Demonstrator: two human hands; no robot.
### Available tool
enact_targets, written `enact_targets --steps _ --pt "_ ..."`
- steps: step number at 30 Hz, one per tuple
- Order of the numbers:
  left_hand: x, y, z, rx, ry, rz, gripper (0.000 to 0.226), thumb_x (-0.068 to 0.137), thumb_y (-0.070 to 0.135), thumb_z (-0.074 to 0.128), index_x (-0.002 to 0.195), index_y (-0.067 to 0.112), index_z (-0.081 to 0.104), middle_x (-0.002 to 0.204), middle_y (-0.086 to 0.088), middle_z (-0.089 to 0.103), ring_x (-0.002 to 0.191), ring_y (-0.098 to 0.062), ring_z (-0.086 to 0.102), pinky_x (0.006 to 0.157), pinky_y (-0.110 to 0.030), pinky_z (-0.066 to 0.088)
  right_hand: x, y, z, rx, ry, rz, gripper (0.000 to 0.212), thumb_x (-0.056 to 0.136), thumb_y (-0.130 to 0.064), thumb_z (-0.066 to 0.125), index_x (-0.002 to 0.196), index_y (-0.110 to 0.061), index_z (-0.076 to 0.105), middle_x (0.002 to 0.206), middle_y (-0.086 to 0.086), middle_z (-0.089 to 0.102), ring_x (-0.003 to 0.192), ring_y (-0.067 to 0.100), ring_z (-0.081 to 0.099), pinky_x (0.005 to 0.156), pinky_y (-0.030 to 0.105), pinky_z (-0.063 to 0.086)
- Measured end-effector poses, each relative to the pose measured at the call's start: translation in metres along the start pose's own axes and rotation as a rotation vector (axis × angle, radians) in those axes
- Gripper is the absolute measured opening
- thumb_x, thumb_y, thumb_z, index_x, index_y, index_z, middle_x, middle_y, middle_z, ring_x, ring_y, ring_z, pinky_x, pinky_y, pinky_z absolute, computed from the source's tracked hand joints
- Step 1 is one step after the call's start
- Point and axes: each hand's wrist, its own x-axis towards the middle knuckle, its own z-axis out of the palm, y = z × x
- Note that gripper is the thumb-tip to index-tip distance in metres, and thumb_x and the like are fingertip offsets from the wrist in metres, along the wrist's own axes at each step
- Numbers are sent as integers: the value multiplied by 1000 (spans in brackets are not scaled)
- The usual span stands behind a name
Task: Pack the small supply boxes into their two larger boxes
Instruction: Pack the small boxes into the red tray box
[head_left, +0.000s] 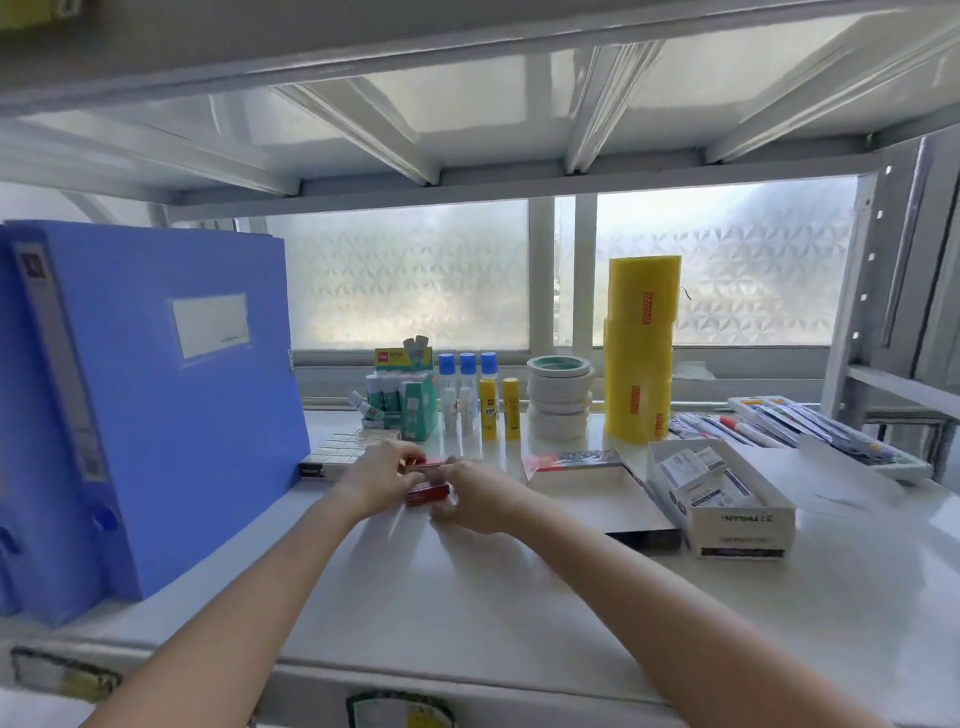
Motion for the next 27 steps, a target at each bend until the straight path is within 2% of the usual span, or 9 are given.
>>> enact_targets --steps 3,7,12,14,16,19,22,24,27 --pt "3 2 4 0 41 -73 20 85 17 66 103 9 67 105 -13 71 97 -26 66 87 -38 54 5 5 1 -17 41 48 37 82 -23 68 115 -8 63 117 14 57 104 32 58 91 40 48" --pt "8 17 -3 -68 28 -188 18 87 13 64 99 2 71 91 -12 71 91 -26 69 84 -38 56 -5 9 -3 -16 71 0 23 82 -16 67 101 -4 67 107 16 67 97 33 62 86 41 52" --pt "8 65 -16 -205 198 -59 21 91 17 60 102 3 71 97 -12 71 95 -26 66 81 -35 54 -39 23 -41 31 52 23 21 78 -19 75 90 -3 70 91 12 73 82 24 66 76 34 56" --pt "4 91 -16 -342 139 31 22 93 16 57 105 2 70 94 -10 68 93 -22 63 73 -23 49 -62 46 -70 53 175 138 23 76 -25 76 84 -5 69 82 8 72 74 20 66 68 31 57" --pt "-1 117 -10 -416 14 83 24 95 14 53 108 1 69 95 -10 66 93 -20 59 74 -20 46 -89 72 -90 -56 298 273 25 73 -31 77 77 -8 67 74 6 71 68 20 66 61 33 55" --pt "-3 142 16 -325 -296 125 27 94 9 51 111 0 69 100 -11 65 95 -18 58 75 -19 48 -111 88 -88 -169 239 397 29 69 -42 75 71 -15 66 70 2 68 68 20 64 57 34 50" --pt "0 144 44 -241 -476 148 27 92 6 52 114 1 68 114 -17 68 107 -24 63 84 -24 52 -111 90 -79 -263 140 362 36 71 -55 68 77 -20 68 74 -3 66 77 18 59 70 31 40" --pt "2 135 51 -204 -420 197 29 90 10 57 117 4 65 116 -13 66 110 -24 62 89 -26 50 -114 90 -86 -227 77 329 42 73 -58 66 90 -19 69 87 -2 66 90 17 56 82 35 41" --pt "1 121 52 -148 -261 266 41 86 34 65 121 12 62 118 -5 61 112 -20 56 95 -30 48 -119 93 -98 -147 -39 269 53 75 -46 71 119 -19 60 113 -3 64 112 17 51 99 37 40"
